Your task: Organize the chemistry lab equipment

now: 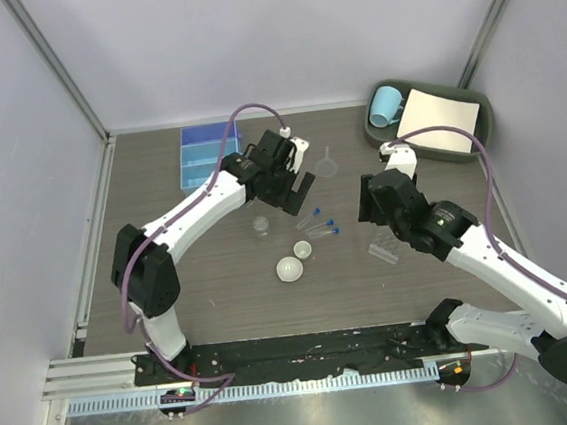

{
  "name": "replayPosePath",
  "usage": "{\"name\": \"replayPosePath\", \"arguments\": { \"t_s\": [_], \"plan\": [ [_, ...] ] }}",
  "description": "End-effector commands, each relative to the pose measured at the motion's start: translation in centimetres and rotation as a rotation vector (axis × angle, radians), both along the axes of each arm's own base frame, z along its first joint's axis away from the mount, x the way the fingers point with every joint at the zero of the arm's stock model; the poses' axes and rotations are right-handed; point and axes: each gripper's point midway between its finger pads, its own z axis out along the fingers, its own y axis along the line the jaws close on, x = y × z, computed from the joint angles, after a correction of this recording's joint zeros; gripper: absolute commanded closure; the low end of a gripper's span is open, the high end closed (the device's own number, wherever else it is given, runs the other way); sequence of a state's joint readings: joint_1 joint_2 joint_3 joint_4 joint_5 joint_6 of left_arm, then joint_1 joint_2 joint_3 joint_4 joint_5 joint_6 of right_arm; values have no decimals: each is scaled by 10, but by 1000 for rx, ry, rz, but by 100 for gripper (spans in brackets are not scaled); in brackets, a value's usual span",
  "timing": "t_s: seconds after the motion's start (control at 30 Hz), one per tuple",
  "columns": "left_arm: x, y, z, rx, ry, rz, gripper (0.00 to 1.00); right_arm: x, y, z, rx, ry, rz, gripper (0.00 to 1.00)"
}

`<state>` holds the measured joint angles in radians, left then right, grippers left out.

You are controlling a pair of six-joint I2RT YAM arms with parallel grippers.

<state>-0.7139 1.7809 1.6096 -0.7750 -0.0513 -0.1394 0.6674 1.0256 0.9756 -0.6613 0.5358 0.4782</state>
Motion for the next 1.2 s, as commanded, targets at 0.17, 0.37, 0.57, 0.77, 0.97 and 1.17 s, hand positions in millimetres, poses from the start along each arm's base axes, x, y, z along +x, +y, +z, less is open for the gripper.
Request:
{"name": "replayPosePath", "arguments": {
  "t_s": [0.17, 0.37, 0.57, 0.77, 0.97, 1.17],
  "plan": [
    [22, -22, -40, 48, -45, -163, 10, -22, 2, 8, 63, -23, 35, 34],
    [25, -24, -60, 86, -21, -201, 12, -28, 1, 3, 75, -21, 43, 34],
    [28, -34, -78, 98, 18, -254, 13, -31, 3, 1, 90, -20, 53, 34],
    [28, -41, -93, 96, 49, -283, 15, -32, -2, 3, 81, -31, 47, 34],
    [24, -43, -111, 105, 102, -297, 19, -32, -2, 3, 66, -30, 52, 34],
    [27, -46, -122, 114, 116, -300, 21, -32, -7, 1, 47, -30, 44, 34]
  ]
}}
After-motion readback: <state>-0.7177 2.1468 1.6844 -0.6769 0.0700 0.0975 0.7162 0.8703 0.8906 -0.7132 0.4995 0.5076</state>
